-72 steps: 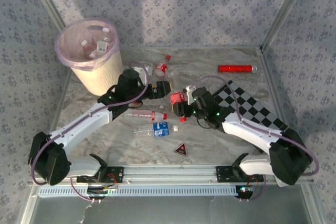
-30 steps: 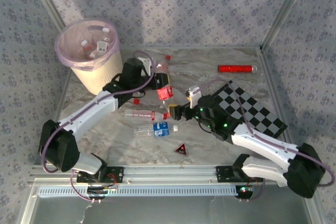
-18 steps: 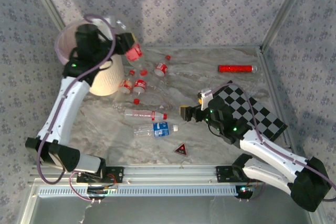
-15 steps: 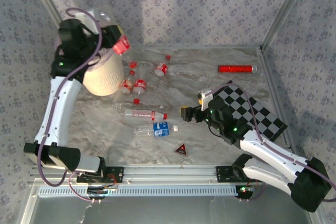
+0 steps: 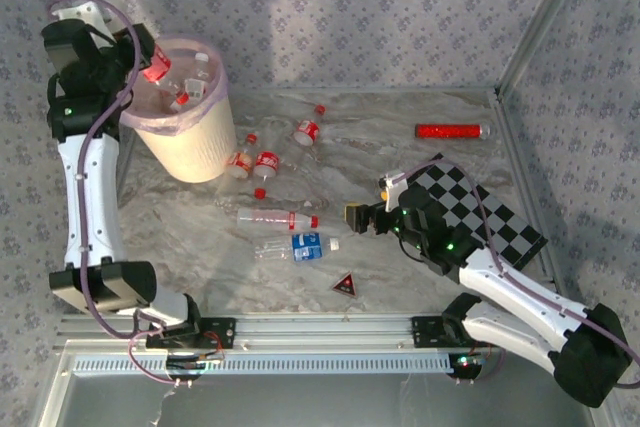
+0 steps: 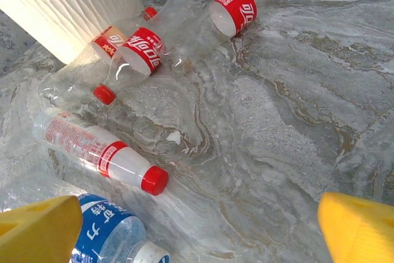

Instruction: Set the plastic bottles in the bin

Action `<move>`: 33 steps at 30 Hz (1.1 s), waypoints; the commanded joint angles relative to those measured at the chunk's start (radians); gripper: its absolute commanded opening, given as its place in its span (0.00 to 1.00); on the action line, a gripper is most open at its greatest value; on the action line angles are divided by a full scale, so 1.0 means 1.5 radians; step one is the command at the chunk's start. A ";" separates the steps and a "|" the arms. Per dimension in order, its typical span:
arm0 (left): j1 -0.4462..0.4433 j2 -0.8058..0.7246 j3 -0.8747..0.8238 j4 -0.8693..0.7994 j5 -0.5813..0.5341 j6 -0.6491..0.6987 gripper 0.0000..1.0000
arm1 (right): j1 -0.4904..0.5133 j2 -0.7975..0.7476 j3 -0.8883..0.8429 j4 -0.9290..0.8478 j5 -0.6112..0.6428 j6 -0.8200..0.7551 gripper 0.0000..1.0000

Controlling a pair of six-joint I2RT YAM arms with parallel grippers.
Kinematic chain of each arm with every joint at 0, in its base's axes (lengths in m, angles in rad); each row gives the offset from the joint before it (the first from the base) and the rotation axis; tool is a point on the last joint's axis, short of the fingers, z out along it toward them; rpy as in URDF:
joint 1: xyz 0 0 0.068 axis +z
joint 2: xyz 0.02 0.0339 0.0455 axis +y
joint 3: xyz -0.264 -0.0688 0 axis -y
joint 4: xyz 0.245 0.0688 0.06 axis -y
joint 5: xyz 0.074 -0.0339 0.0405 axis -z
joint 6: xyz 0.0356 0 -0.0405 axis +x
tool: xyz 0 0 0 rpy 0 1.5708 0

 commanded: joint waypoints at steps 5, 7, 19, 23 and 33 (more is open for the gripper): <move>0.018 0.146 0.176 -0.143 -0.073 0.141 0.00 | -0.007 -0.016 0.003 -0.030 0.001 -0.002 1.00; 0.022 0.191 0.224 -0.206 -0.059 0.173 0.00 | -0.012 -0.016 0.006 -0.051 0.023 0.010 1.00; 0.020 0.363 0.357 -0.370 0.018 0.256 0.00 | -0.020 -0.026 -0.016 -0.036 0.001 0.018 1.00; 0.009 0.392 0.344 -0.381 0.029 0.274 0.00 | -0.021 -0.017 -0.010 -0.036 -0.008 0.015 1.00; -0.038 0.456 0.323 -0.364 0.035 0.255 0.00 | -0.021 0.005 0.004 -0.044 -0.019 0.012 1.00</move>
